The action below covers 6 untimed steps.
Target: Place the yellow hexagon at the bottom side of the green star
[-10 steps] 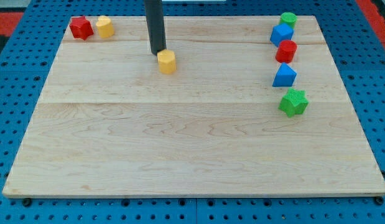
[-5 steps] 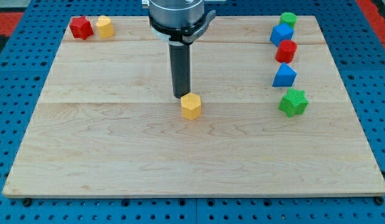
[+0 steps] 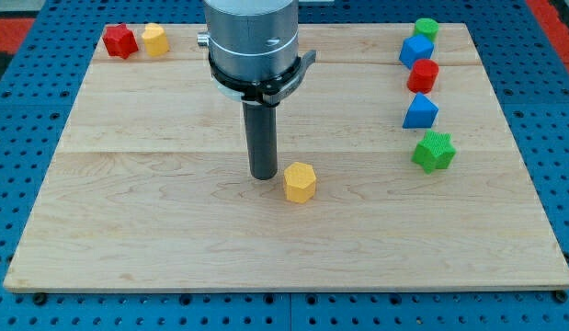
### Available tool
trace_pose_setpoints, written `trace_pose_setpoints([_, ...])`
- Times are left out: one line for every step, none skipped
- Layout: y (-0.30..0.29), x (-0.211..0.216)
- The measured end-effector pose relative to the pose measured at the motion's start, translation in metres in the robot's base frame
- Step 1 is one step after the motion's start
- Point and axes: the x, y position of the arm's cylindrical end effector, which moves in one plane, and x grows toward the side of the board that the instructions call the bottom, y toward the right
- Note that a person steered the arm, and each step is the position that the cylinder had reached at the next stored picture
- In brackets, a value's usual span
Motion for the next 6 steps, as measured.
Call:
trace_pose_setpoints([0.027, 0.008])
trace_pose_setpoints([0.051, 0.009])
trace_pose_setpoints([0.033, 0.01])
trace_pose_setpoints([0.021, 0.027])
trace_pose_setpoints([0.048, 0.034])
trace_pose_setpoints([0.091, 0.03])
